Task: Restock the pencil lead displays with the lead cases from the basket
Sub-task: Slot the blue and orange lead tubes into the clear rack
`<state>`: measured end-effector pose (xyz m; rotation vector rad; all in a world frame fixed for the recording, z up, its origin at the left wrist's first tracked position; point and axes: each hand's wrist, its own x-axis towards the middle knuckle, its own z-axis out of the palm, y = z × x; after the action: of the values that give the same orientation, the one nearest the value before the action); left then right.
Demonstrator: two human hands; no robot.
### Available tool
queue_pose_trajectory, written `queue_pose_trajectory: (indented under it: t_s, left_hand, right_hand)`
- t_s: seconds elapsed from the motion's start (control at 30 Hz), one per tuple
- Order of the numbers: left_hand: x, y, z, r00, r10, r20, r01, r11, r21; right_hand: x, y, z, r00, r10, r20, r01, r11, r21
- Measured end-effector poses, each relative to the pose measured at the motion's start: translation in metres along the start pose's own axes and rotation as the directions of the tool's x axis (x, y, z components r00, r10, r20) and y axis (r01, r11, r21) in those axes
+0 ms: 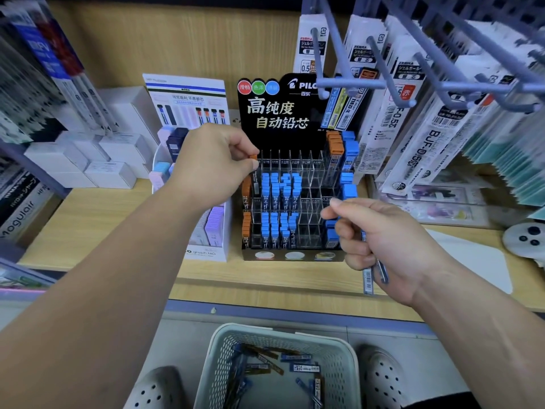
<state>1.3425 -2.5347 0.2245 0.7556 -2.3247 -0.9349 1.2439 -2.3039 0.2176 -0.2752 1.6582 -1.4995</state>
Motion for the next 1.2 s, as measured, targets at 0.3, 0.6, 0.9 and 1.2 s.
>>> queue_pose_trajectory:
  t_s: [0.3, 0.6, 0.9, 1.2]
  left_hand:
    - [-0.005, -0.001, 0.012, 0.994, 0.113, 0.003, -0.109, 0.954, 0.278]
    - [-0.004, 0.001, 0.007, 0.999, 0.044, 0.01, -0.045, 0.963, 0.267]
    - [-0.036, 0.048, 0.004, 1.0, -0.018, 0.002, 0.018, 0.998, -0.065]
    - [-0.095, 0.067, 0.052, 0.795, -0.235, 0.56, 0.501, 0.774, -0.387]
  right_hand:
    - [0.002, -0.001, 0.004, 1.0, 0.023, 0.021, -0.025, 0.994, 0.105]
    - [0.004, -0.014, 0.004, 0.998, 0.045, 0.042, -0.059, 0.887, 0.458]
    - [0.004, -0.018, 0.014, 1.0, -0.01, -0.028, 0.024, 0.821, 0.57]
    - [0.006, -0.014, 0.024, 0.973, -0.148, -0.18, 0.219, 0.844, 0.489]
